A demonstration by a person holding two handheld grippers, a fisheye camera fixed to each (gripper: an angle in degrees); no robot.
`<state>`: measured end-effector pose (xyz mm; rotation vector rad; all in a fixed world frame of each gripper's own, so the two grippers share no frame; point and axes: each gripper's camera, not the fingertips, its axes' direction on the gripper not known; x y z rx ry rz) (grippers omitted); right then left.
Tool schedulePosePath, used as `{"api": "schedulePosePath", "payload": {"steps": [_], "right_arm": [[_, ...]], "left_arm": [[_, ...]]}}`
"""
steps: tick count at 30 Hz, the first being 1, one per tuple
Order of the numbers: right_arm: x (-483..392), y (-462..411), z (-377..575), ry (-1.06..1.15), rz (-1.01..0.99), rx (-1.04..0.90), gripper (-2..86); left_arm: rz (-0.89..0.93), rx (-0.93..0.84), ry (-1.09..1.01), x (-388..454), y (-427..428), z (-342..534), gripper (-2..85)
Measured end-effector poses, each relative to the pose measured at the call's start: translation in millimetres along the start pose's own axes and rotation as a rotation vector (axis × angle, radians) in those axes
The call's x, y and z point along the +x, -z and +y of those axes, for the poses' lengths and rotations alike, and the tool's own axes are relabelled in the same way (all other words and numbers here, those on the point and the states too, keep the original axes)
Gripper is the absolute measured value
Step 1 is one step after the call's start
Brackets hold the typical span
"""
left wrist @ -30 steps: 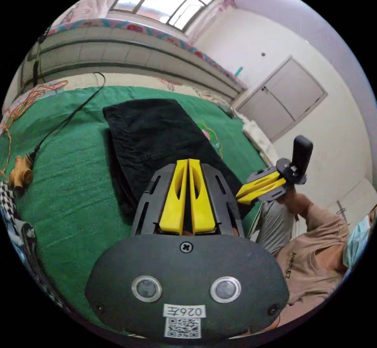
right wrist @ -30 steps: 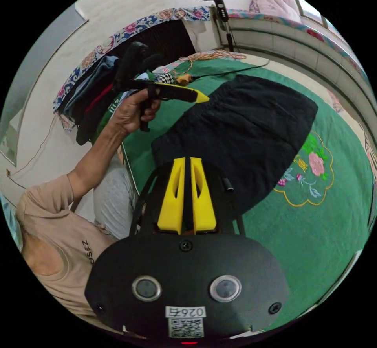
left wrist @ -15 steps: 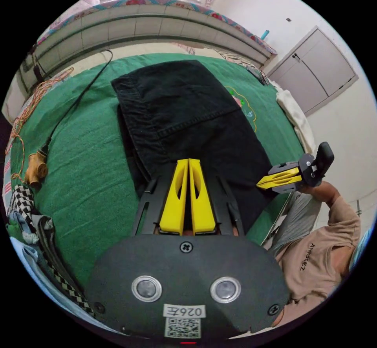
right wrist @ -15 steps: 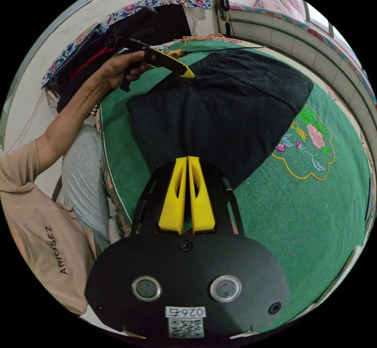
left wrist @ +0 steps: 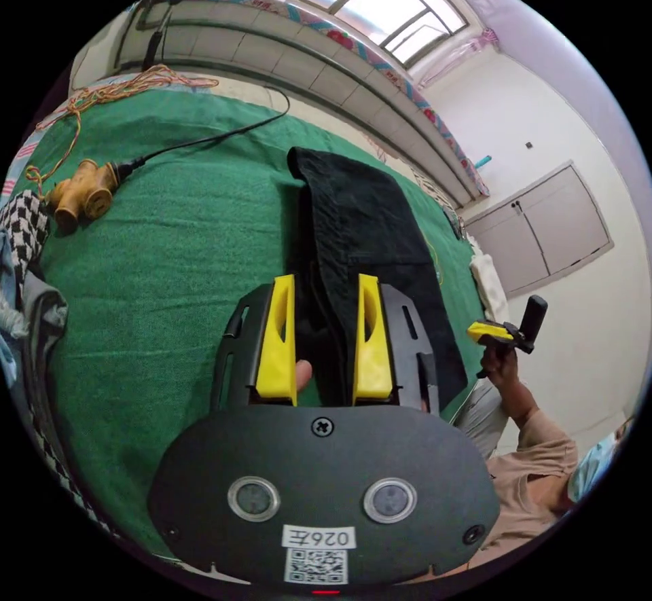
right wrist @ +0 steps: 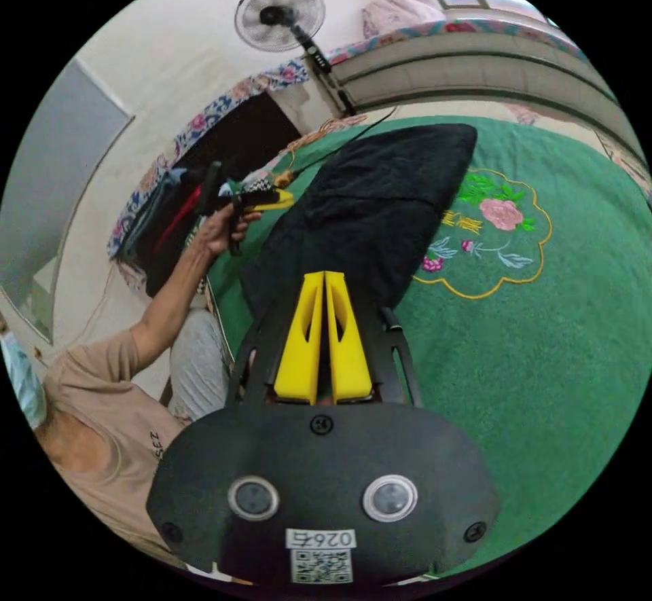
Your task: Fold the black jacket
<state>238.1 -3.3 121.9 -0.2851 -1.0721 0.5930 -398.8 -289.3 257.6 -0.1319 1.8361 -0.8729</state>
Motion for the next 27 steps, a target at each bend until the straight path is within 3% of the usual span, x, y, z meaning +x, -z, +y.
{"api": "schedulePosePath", "payload": {"steps": [3,11,16,21,24,27], "right_arm": [[35,32,-20,-0.136,-0.042,0.044,2.8],[99,70,-62,-0.370,-0.194,0.028,8.5],[99,80,-80,-0.378,-0.275,0.028,10.5],[76,87,-105,-0.347,-0.236,0.008,10.4],[64,99,-117,-0.334,-0.157,-0.033,7.4],[63,119,-124,-0.343,-0.217,-0.102,3.2]], "left_arm": [[-0.046,-0.002,0.002,-3,3,-11,16.9],[0.077,-0.007,0.063,-28,-6,-29,17.1],[0.198,-0.112,0.023,-37,-24,-45,13.0],[0.139,-0.103,0.005,-45,-29,-53,10.1],[0.150,-0.105,-0.015,-47,-39,-56,7.8],[0.175,-0.148,-0.048,-48,-48,-59,6.7]]}}
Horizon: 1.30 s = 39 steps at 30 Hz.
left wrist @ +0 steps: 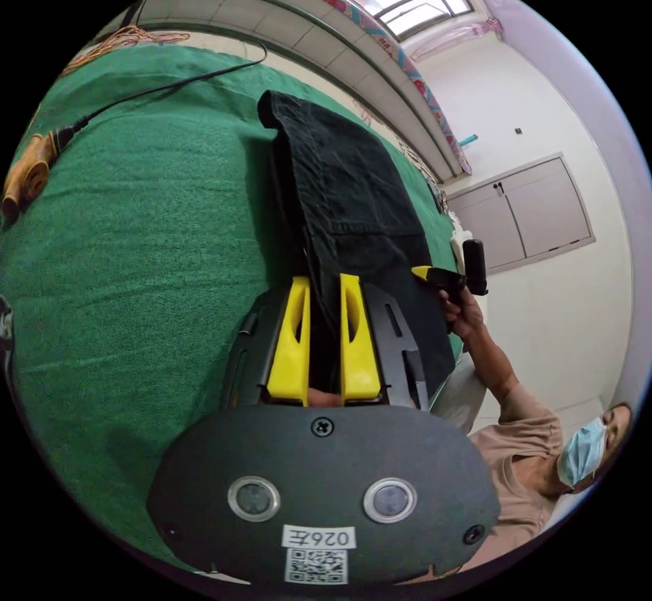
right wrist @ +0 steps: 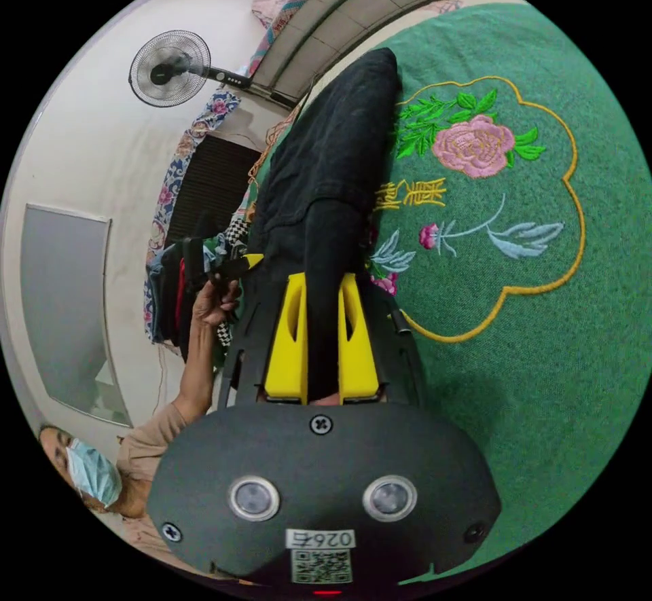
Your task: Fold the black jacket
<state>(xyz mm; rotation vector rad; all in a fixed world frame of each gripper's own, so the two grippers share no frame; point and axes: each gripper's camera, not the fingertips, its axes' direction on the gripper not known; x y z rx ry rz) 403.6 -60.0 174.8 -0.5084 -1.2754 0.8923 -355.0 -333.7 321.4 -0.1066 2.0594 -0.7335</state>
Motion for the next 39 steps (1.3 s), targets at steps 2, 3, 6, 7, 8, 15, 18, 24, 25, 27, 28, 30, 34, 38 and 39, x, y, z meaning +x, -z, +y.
{"api": "schedulePosePath", "payload": {"steps": [2,3,6,7,8,15,18,24,25,27,28,30,34,38,39], "right_arm": [[-8,19,2,-0.004,0.007,-0.060,2.4],[-10,24,4,-0.003,0.016,-0.077,2.3],[-21,48,17,0.003,0.045,-0.151,2.2],[-25,56,26,0.008,0.061,-0.179,2.1],[-28,65,37,0.009,0.077,-0.203,2.1],[-25,120,105,0.000,0.005,-0.232,1.4],[-38,151,124,0.046,0.067,-0.114,2.5],[-52,156,133,0.044,0.053,0.019,10.0],[-52,147,131,0.033,0.042,0.017,11.1],[-52,131,129,0.017,0.014,0.012,11.6],[-52,121,128,0.011,-0.033,0.029,11.3],[-55,107,127,-0.008,-0.088,0.055,11.2],[-69,76,131,-0.024,-0.057,0.075,9.0],[-83,48,143,-0.015,-0.012,0.066,7.4],[-86,46,147,-0.010,-0.002,0.064,7.1]], "left_arm": [[0.036,-0.080,-0.034,-1,-11,-3,6.5],[0.072,-0.138,-0.063,-1,-21,-5,6.5],[0.180,-0.253,-0.084,-7,-46,-8,6.9],[0.218,-0.265,-0.071,-12,-53,-9,7.5],[0.218,-0.260,-0.057,-15,-54,-9,8.5],[0.193,-0.193,-0.080,-33,-76,-8,20.8],[0.161,-0.157,-0.070,-40,-92,-10,20.9],[0.126,-0.089,-0.031,-68,-134,-2,21.3],[0.091,-0.089,-0.031,-71,-146,0,21.4],[0.046,-0.096,-0.055,-74,-163,3,20.8],[0.037,-0.101,-0.073,-76,-174,6,20.9],[0.023,-0.110,-0.101,-81,-191,11,20.8],[0.012,-0.060,-0.117,-106,-234,29,16.7],[0.142,-0.021,-0.073,-141,-284,39,7.6],[0.254,-0.053,-0.068,-151,-311,42,5.3]]}}
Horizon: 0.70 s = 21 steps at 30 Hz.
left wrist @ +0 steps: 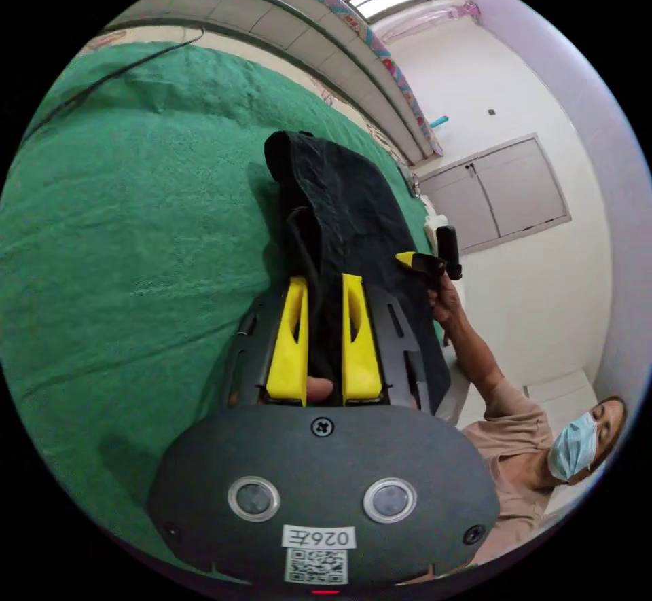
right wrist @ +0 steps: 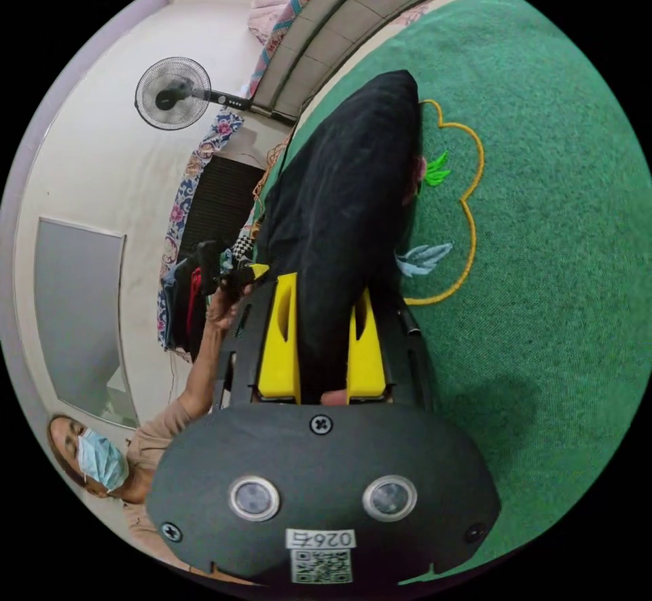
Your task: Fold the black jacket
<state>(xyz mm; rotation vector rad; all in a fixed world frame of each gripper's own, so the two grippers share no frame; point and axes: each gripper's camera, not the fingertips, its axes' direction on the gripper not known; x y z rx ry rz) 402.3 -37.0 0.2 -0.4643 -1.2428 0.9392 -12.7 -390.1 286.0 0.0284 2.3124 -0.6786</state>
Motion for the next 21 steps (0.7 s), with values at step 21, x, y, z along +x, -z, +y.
{"api": "schedulePosePath", "payload": {"steps": [21], "right_arm": [[-264,85,347,0.692,0.967,0.545,2.1]], "left_arm": [[-0.205,0.487,-0.849,184,-207,274,2.0]]}}
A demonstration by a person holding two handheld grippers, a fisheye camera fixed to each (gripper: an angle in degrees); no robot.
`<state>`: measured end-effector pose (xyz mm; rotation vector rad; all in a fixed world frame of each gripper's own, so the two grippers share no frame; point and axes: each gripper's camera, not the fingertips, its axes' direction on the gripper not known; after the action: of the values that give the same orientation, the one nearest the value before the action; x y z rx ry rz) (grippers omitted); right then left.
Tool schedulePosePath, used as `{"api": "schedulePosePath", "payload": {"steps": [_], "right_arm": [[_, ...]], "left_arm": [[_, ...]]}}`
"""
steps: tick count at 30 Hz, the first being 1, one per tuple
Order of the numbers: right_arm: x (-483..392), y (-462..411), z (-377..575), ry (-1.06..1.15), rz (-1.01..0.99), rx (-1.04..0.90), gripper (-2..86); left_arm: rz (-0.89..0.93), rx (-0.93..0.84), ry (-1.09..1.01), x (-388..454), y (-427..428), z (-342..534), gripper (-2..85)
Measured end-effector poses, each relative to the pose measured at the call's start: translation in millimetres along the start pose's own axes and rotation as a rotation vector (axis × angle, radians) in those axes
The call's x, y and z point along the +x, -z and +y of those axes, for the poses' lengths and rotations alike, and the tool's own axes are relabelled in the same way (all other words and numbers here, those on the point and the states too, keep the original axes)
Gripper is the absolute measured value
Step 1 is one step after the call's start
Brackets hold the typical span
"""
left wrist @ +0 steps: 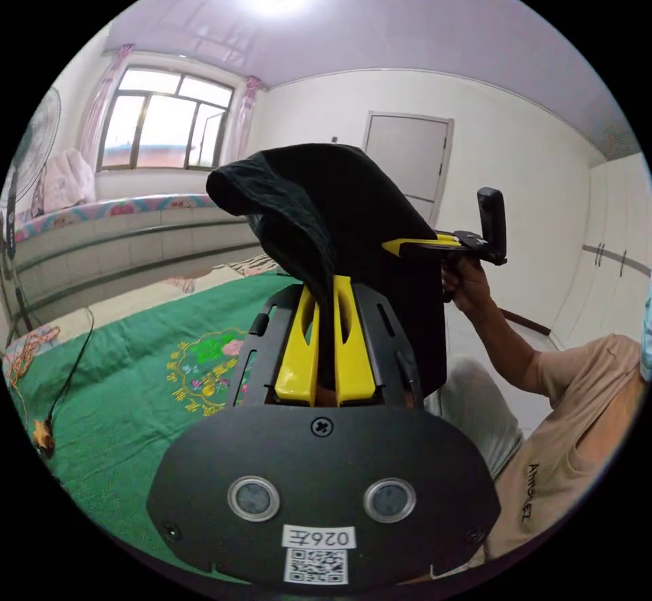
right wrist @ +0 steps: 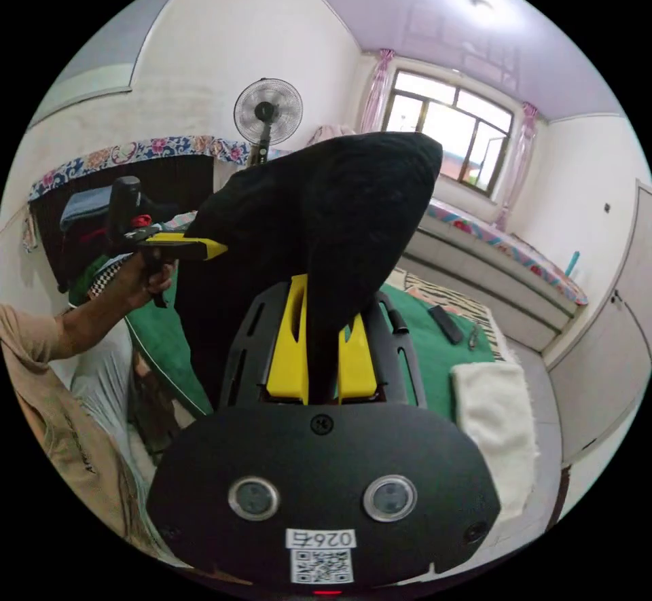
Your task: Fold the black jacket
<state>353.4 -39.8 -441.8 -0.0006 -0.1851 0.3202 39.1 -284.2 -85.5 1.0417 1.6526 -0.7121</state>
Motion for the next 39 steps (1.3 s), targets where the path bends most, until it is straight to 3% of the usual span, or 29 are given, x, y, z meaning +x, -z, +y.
{"api": "schedulePosePath", "payload": {"steps": [5,12,18,20,22,23,28,32,35,36,39], "right_arm": [[34,99,52,0.027,0.218,-0.054,2.1],[111,125,106,0.082,0.447,-0.306,2.2],[239,21,164,0.000,0.448,-0.505,3.7],[298,-62,215,-0.189,0.404,-0.637,6.2],[315,-113,260,-0.277,0.448,-0.775,6.5],[311,-127,283,-0.292,0.457,-0.767,6.1],[259,-108,350,-0.365,0.236,-0.463,4.6],[215,-103,407,-0.412,0.372,-0.402,1.2],[193,-150,458,-0.431,0.423,-0.569,-0.5],[184,-152,465,-0.408,0.459,-0.521,-0.6],[156,-156,478,-0.410,0.546,-0.515,-0.8]], "left_arm": [[0.187,0.072,-0.037,90,-74,20,2.0],[0.337,0.084,-0.089,202,-236,55,2.2],[0.318,-0.009,0.129,213,-422,109,3.3],[0.215,-0.170,0.268,196,-489,141,4.0],[0.059,-0.442,0.431,168,-548,187,2.8],[0.018,-0.465,0.449,164,-551,196,2.1],[-0.092,-0.251,0.159,185,-504,213,-0.8],[-0.023,-0.191,-0.123,240,-502,213,-1.0],[-0.026,-0.459,-0.368,281,-560,232,-1.0],[-0.061,-0.658,-0.392,285,-589,245,-1.0],[-0.010,-0.639,-0.332,289,-570,245,-1.0]]}}
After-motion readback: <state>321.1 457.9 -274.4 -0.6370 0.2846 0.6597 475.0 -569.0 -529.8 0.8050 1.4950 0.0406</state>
